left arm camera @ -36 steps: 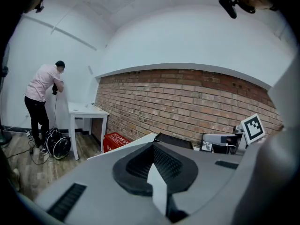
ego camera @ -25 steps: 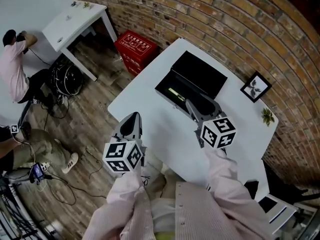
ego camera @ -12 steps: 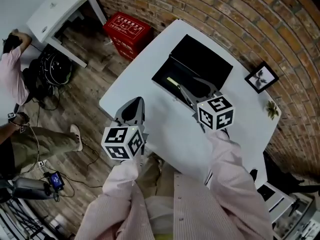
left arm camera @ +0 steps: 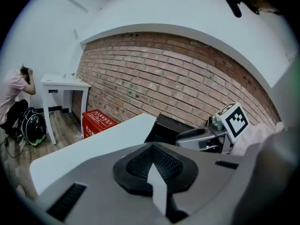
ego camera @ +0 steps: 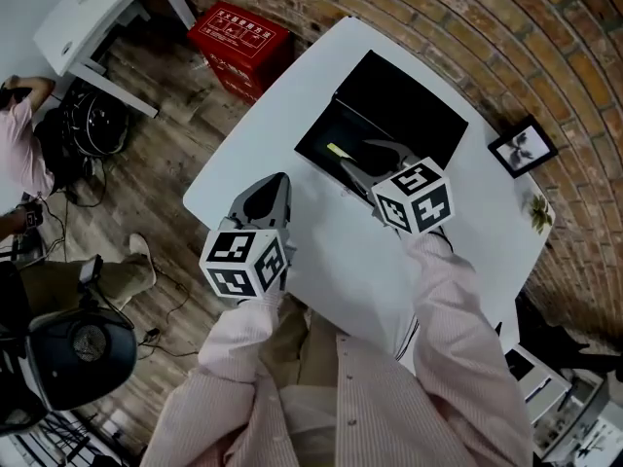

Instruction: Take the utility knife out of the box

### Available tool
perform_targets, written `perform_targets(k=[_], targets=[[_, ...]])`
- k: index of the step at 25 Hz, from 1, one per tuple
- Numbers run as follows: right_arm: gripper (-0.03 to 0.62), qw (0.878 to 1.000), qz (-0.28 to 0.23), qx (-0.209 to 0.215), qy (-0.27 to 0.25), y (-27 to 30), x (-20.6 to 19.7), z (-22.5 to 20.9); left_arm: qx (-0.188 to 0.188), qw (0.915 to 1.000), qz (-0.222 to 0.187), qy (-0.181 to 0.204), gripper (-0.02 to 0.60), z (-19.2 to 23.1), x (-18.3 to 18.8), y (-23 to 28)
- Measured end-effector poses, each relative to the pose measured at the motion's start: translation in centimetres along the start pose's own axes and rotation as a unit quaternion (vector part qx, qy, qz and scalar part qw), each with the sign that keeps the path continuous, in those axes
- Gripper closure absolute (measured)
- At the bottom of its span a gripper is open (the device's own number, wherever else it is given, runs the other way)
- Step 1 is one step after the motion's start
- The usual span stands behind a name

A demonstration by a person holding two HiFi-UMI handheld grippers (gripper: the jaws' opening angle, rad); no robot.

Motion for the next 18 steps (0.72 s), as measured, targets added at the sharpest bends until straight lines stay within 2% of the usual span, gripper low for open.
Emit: perform_targets(k=[7,18], targets=[[0.425,0.998,0.064,0.011,-0.027,2.5,-0.9,-0.4,-0.006,0.9998,0.012,-0.014,0.589,0.7,-0.6,1.5],[0.447,0.990,0.128,0.009,-0.066,4.5,-2.3,-0.3,-0.010,0.9994,0.020,-0.025,0.589,1.2,-0.6,2.6]])
Point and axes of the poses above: the fingertips, and each gripper's own axes: y forward along the fingers, z to its left, x out of its top, the point moved 1 cm from there along -y, backward along the fingers, and after that the axes turned 8 degrees about z, right-handed, at the moved point
